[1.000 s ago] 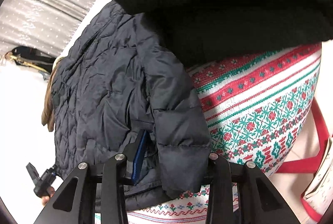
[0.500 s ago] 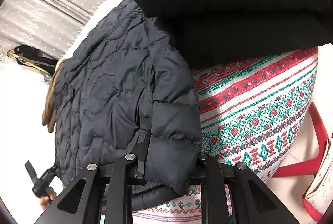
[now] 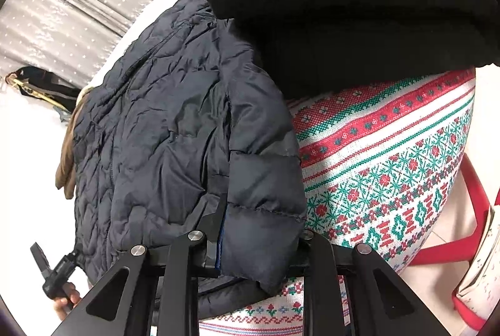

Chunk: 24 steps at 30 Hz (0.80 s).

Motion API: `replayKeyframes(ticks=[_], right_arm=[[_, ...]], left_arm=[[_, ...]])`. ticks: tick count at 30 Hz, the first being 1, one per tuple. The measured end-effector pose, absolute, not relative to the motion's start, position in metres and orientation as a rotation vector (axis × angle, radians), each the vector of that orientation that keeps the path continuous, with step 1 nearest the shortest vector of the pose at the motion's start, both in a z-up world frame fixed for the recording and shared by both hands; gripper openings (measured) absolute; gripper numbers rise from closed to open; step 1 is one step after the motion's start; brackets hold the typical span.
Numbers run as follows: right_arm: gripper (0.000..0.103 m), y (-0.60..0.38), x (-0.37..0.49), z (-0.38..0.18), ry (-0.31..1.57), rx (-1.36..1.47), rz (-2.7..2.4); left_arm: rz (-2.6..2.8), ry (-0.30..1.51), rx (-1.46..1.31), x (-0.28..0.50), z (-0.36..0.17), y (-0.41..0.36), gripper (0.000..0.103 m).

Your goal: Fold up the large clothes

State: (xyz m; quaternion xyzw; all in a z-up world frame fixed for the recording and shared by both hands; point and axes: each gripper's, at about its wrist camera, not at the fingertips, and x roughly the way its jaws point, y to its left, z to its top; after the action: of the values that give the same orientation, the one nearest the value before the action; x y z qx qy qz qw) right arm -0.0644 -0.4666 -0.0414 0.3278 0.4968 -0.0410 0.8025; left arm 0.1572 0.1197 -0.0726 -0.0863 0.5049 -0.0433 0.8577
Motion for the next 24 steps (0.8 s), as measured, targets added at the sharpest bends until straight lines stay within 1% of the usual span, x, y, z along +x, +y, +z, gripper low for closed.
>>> replayKeyframes(ticks=[1, 3, 4, 5, 6, 12, 15, 19, 24], right_arm=[[0.023, -0.465, -0.065, -0.039, 1.059, 0.690, -0.082], [0.018, -0.462, -0.066, -0.033, 1.041, 0.667, -0.079], [0.016, -0.461, -0.067, -0.031, 1.034, 0.664, -0.075], [0.013, -0.459, -0.068, -0.028, 1.025, 0.658, -0.074], [0.012, -0.456, -0.069, -0.026, 1.017, 0.646, -0.074], [0.009, -0.431, -0.073, -0.012, 0.991, 0.489, -0.130], [0.007, -0.417, -0.079, 0.001, 0.949, 0.396, -0.162], [0.007, -0.388, -0.088, 0.025, 0.870, 0.203, -0.224], [0.006, -0.371, -0.095, 0.035, 0.824, 0.094, -0.253]], left_arm=[[-0.088, 1.057, -0.177, 0.157, -0.072, 0.120, 0.049], [-0.091, 1.050, -0.177, 0.156, -0.070, 0.120, 0.034], [-0.095, 1.048, -0.181, 0.156, -0.070, 0.120, 0.030], [-0.099, 1.045, -0.187, 0.156, -0.069, 0.121, 0.022], [-0.101, 1.041, -0.191, 0.155, -0.069, 0.121, 0.017], [-0.096, 1.038, -0.239, 0.151, -0.063, 0.126, 0.011], [-0.109, 1.023, -0.279, 0.146, -0.051, 0.133, 0.010], [-0.131, 0.981, -0.282, 0.137, -0.035, 0.137, 0.010], [-0.132, 0.949, -0.273, 0.130, -0.026, 0.141, 0.010]])
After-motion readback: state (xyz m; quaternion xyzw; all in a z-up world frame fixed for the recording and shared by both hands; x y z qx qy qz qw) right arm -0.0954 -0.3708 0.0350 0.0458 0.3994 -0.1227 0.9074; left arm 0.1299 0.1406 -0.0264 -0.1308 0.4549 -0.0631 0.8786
